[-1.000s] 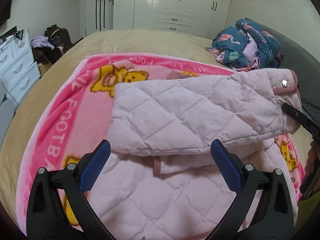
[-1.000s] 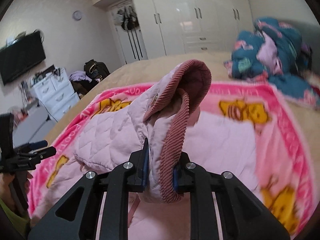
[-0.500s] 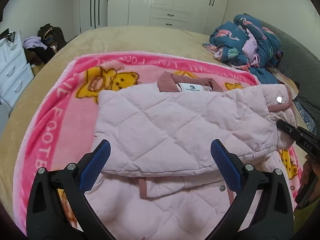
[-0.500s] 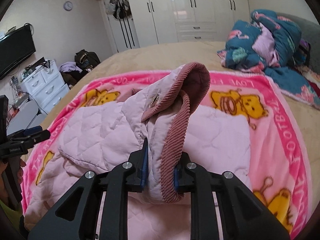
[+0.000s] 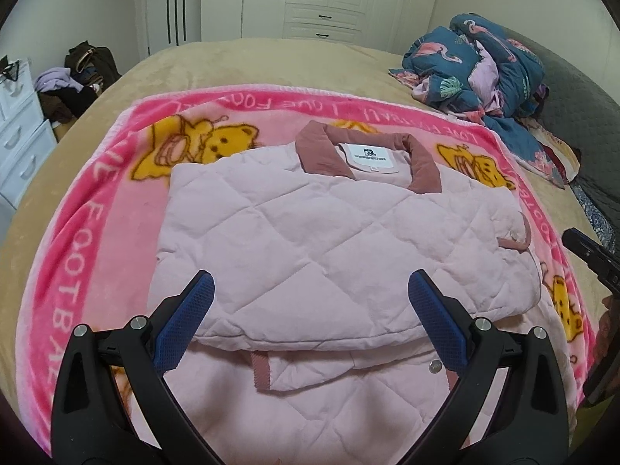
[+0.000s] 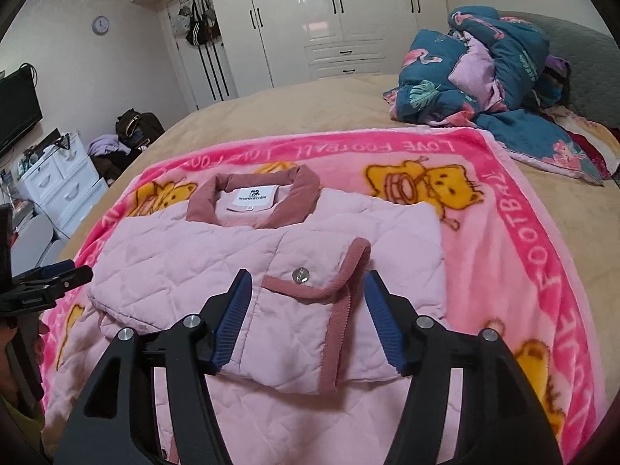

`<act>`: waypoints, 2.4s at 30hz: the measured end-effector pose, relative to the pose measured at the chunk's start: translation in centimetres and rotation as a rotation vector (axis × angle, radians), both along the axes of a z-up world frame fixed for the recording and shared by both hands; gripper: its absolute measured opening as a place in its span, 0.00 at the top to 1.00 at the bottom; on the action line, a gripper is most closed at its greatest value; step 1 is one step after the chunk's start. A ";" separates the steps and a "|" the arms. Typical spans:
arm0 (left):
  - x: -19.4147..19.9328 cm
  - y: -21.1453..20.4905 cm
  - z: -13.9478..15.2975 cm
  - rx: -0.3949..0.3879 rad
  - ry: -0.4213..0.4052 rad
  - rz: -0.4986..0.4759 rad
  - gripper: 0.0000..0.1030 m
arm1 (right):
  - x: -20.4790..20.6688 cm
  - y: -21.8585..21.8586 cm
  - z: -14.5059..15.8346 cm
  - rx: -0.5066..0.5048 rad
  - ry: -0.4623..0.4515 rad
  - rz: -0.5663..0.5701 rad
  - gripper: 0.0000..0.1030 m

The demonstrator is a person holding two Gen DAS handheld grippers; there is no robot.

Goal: Fold large clothes

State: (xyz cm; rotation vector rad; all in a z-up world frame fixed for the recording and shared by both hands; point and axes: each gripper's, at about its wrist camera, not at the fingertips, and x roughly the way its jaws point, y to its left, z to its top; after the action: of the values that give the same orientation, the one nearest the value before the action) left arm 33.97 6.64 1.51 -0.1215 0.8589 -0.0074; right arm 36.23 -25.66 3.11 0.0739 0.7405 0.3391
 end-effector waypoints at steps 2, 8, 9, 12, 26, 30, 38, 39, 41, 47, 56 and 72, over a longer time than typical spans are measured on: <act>0.4 -0.2 -0.2 -0.002 0.003 -0.004 0.09 | -0.3 0.1 0.2 0.001 -0.005 0.005 0.37; 1.7 -0.9 -1.9 0.005 0.045 -0.029 0.09 | -1.0 2.0 0.5 -0.015 -0.010 0.054 0.31; 2.0 -0.9 -2.5 0.014 0.066 -0.031 0.09 | -1.1 2.4 0.5 -0.019 -0.009 0.063 0.31; 2.6 -0.4 -4.4 0.008 0.128 -0.037 0.09 | -1.3 4.1 0.3 -0.038 -0.004 0.101 0.31; 3.1 0.7 -8.0 -0.009 0.174 -0.046 0.08 | 3.1 11.2 -4.4 -0.145 0.138 0.209 0.31; 3.1 0.7 -8.2 -0.007 0.167 -0.049 0.08 | 4.8 11.8 -8.4 -0.182 0.235 0.181 0.28; 2.6 0.5 -7.7 0.016 0.142 -0.062 0.08 | 3.2 11.4 -8.4 -0.160 0.213 0.143 0.25; 2.4 0.4 -7.5 0.015 0.142 -0.060 0.08 | 2.8 11.1 -8.2 -0.147 0.210 0.142 0.25; 2.2 0.4 -7.3 0.014 0.140 -0.058 0.09 | 2.2 10.3 -7.7 -0.113 0.206 0.133 0.22; 1.1 0.2 -6.4 0.004 0.136 -0.048 0.09 | 0.0 9.5 -6.2 -0.085 0.179 0.133 0.11; -2.0 -0.3 -3.8 -0.052 0.097 -0.059 0.09 | -2.8 7.4 -4.6 0.004 0.153 0.095 0.07; -6.6 -1.1 0.9 -0.062 0.001 -0.048 0.09 | -7.4 4.8 0.8 0.072 0.058 0.063 0.07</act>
State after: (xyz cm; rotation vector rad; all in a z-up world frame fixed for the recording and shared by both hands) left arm 27.38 5.55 2.37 -0.1591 0.8625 -0.0790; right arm 28.84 -20.88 3.94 0.1294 0.7895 0.4249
